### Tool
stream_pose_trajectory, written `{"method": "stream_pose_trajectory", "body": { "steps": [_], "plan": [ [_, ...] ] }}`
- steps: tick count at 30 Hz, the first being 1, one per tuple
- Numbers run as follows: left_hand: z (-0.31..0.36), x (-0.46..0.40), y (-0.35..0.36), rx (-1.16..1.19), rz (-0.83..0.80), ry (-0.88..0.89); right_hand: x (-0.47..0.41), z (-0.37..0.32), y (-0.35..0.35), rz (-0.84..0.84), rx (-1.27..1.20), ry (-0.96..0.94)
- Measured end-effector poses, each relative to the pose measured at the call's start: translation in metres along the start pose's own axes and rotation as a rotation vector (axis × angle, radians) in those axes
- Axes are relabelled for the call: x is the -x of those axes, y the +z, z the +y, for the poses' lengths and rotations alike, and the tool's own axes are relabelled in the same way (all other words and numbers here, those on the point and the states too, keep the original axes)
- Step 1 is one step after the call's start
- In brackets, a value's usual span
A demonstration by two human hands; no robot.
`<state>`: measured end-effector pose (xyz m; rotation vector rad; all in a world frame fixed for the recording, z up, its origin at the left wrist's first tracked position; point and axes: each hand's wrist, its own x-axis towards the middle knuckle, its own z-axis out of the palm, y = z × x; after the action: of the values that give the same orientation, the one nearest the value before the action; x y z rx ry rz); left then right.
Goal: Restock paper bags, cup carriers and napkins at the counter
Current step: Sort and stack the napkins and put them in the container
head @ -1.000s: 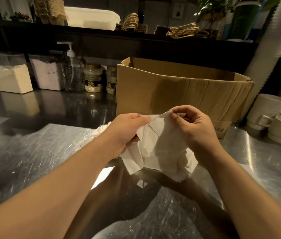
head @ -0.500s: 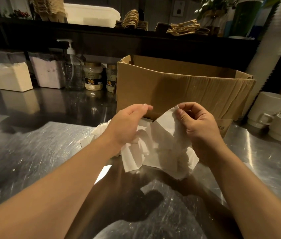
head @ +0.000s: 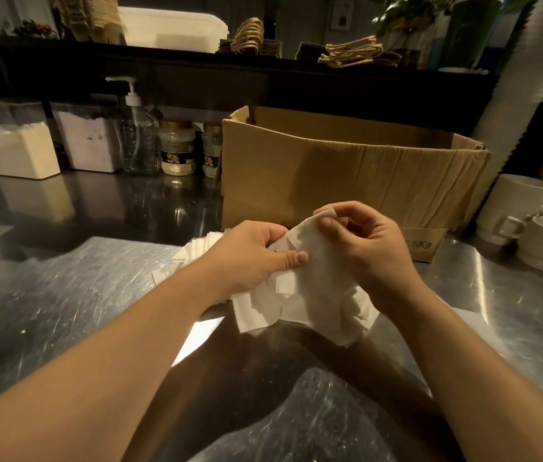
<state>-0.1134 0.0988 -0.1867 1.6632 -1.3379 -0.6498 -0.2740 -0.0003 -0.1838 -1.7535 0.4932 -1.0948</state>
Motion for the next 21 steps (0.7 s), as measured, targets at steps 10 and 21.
{"method": "stream_pose_trajectory", "body": {
  "steps": [10,21],
  "plan": [
    [0.0,-0.003,-0.002,0.154,0.201,-0.1,-0.006,-0.009,-0.014,0.325,-0.235,0.229],
    [0.008,0.001,-0.003,0.497,0.28,0.043,0.0,-0.017,-0.002,0.025,-0.691,0.588]
  ]
}}
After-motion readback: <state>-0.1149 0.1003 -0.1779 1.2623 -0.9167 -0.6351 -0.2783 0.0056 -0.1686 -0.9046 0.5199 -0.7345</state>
